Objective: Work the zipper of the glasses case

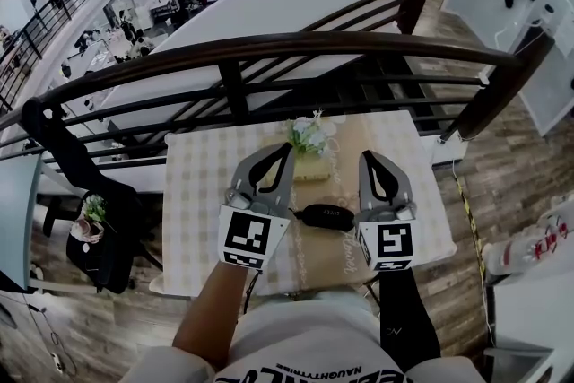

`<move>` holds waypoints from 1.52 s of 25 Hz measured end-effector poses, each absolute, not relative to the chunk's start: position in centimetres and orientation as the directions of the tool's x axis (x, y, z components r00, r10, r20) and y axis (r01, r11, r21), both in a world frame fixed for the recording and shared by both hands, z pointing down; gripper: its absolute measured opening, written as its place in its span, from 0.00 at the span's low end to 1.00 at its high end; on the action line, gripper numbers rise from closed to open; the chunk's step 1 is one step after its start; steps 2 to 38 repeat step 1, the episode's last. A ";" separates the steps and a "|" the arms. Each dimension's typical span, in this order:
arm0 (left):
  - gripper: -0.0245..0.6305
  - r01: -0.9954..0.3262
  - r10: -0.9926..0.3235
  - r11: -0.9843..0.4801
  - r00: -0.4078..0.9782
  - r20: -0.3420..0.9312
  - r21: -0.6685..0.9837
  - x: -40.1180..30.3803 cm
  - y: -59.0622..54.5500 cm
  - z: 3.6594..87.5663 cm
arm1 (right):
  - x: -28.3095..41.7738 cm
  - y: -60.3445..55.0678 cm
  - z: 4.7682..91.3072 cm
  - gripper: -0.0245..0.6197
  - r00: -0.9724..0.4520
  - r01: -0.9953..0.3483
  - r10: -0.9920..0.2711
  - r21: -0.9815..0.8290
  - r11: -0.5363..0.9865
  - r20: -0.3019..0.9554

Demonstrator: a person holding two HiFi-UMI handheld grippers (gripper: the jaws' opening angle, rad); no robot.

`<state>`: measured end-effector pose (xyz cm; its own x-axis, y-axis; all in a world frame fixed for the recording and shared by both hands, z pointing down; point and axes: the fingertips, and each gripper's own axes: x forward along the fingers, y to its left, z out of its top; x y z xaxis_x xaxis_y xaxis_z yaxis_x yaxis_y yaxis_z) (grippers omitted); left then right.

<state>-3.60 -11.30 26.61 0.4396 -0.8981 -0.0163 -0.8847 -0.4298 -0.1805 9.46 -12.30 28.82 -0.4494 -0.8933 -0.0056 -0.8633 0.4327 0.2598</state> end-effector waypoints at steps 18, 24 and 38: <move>0.05 -0.884 -0.898 -0.430 0.440 -0.017 -0.180 -3.6 -11.4 26.6 | 9.5 -12.4 28.9 0.07 -0.449 -0.863 -0.893 0.260 0.433 -0.005; 0.05 -0.884 -0.898 -0.430 0.440 -0.017 -0.180 -3.6 -11.4 26.6 | 9.5 -12.4 28.9 0.07 -0.449 -0.863 -0.893 0.260 0.433 -0.005; 0.05 -0.884 -0.898 -0.430 0.440 -0.017 -0.180 -3.6 -11.4 26.6 | 9.5 -12.4 28.9 0.07 -0.449 -0.863 -0.893 0.260 0.433 -0.005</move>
